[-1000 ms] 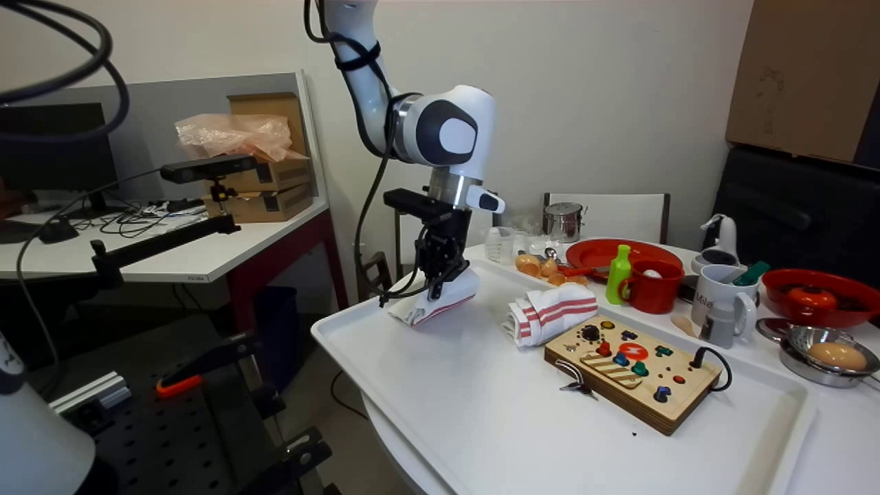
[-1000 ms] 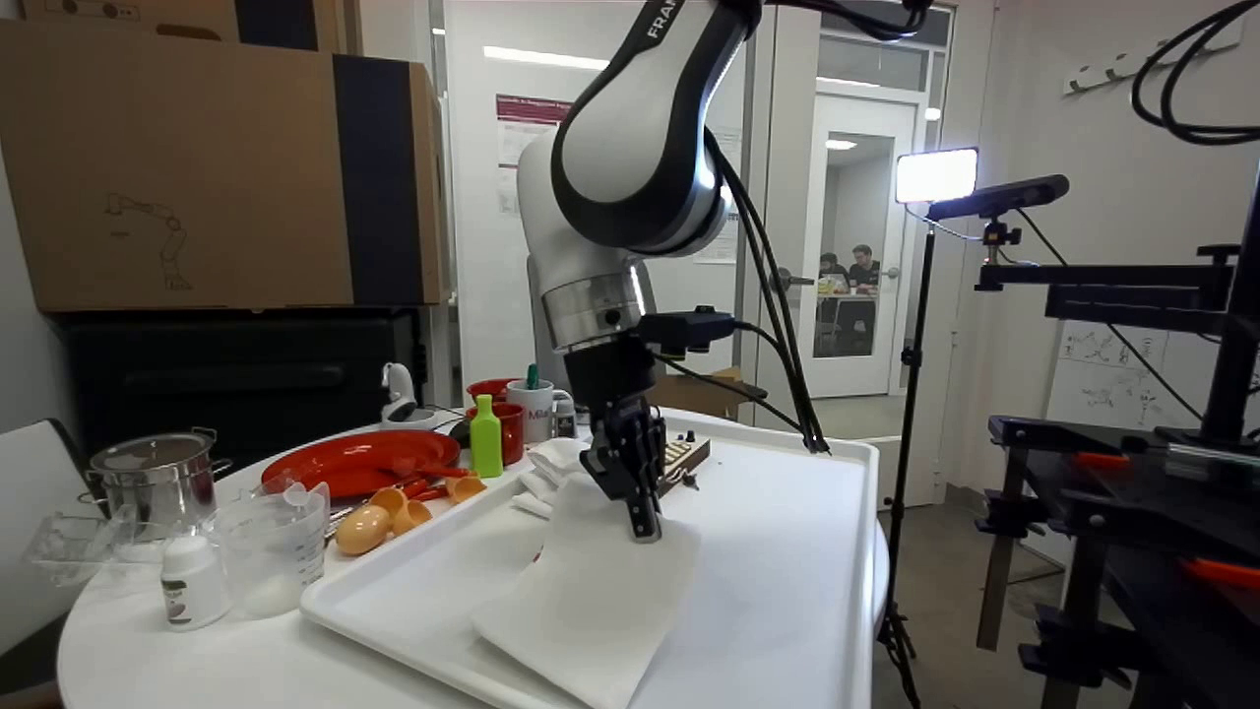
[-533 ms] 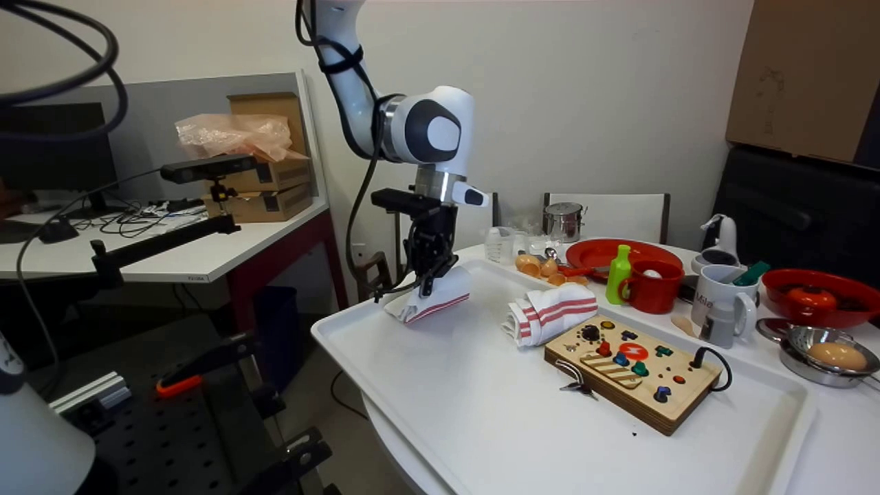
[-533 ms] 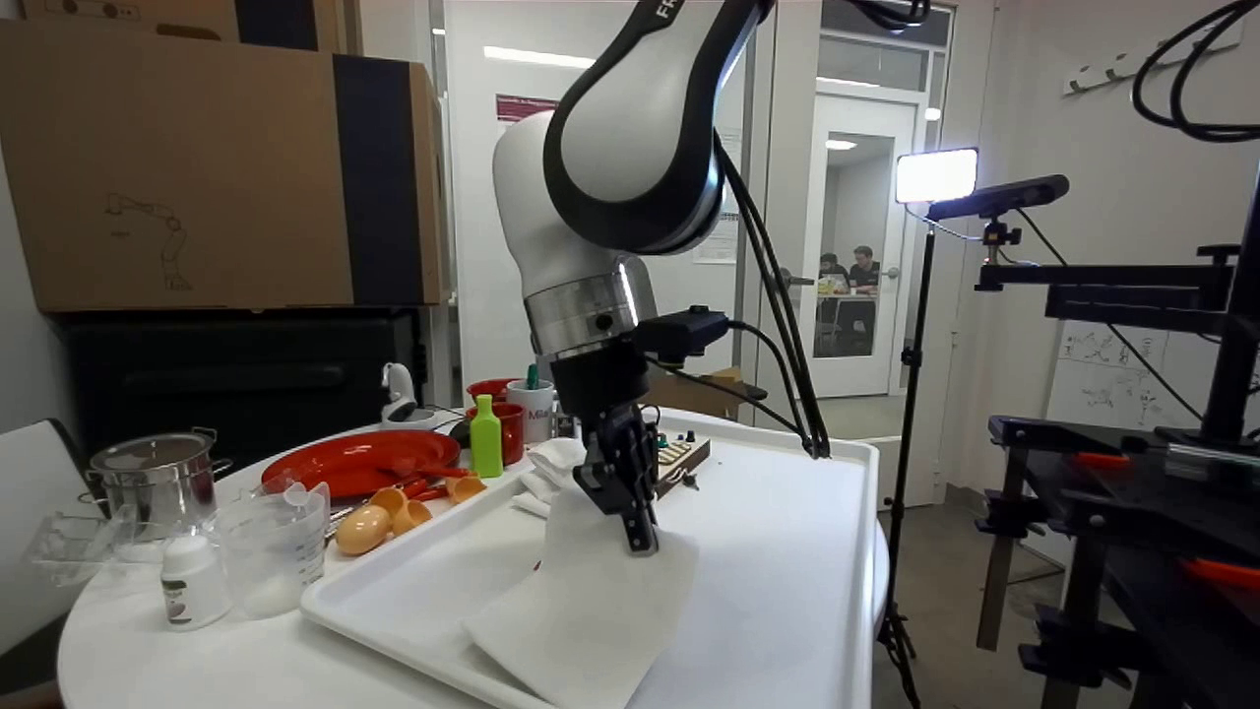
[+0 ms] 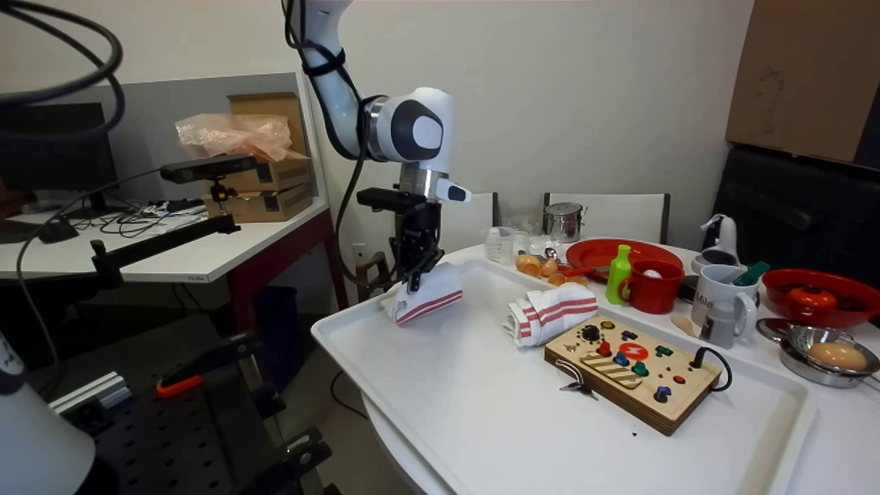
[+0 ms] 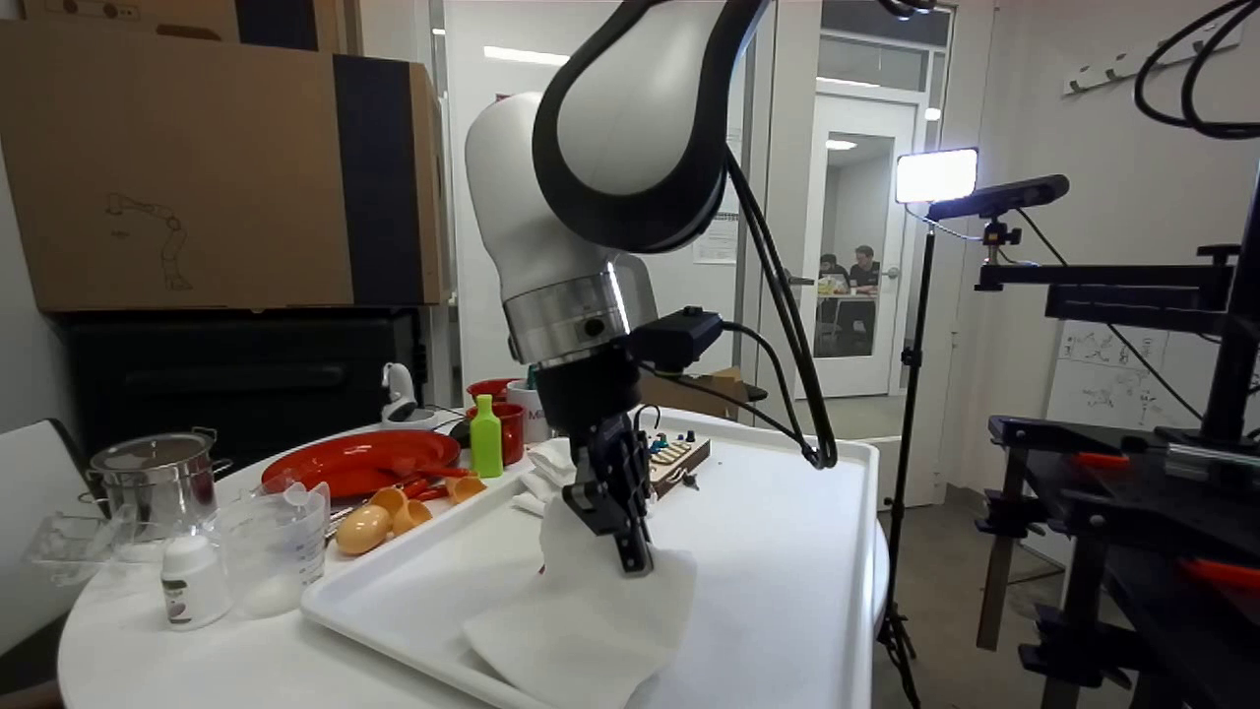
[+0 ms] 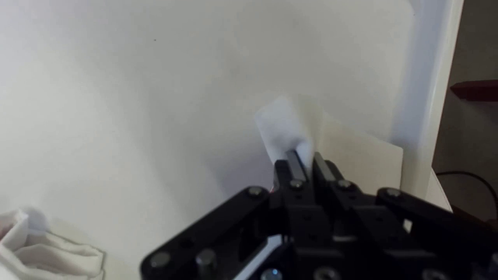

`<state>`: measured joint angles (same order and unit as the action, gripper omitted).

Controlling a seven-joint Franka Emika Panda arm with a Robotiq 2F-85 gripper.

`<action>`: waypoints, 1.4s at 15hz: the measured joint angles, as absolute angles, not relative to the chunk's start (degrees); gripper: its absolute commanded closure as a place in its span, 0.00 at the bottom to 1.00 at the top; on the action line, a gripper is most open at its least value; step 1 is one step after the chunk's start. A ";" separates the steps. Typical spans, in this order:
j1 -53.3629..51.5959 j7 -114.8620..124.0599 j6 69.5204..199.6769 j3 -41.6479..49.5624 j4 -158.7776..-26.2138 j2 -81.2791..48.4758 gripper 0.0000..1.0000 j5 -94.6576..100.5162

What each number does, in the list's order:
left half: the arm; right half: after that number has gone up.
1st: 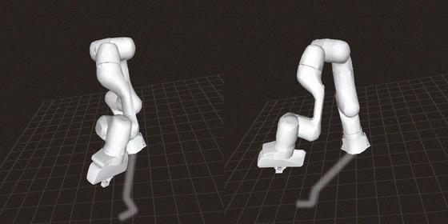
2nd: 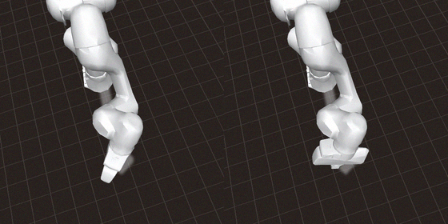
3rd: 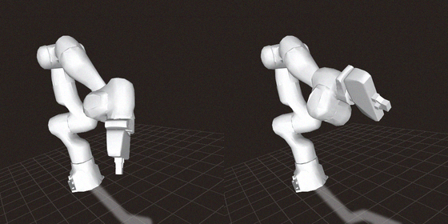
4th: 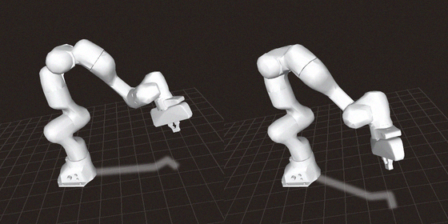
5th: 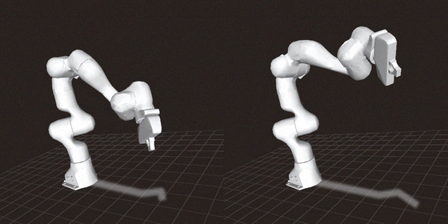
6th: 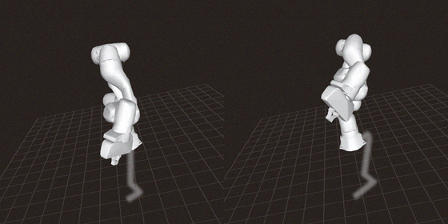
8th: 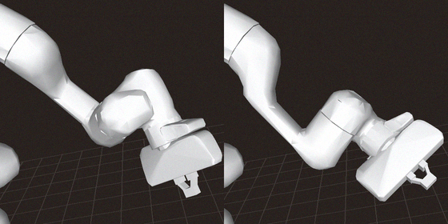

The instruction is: Fold the towel

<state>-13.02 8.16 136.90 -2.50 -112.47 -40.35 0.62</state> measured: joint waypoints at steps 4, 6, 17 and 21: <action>-14.20 8.92 136.89 -2.66 -112.02 -40.35 0.98 0.63; -14.60 9.19 136.89 -2.92 -111.55 -40.36 0.98 0.63; -18.94 10.68 134.92 -3.01 -107.97 -43.00 0.98 6.39; -21.45 12.30 134.09 -2.61 -105.77 -45.61 0.98 9.16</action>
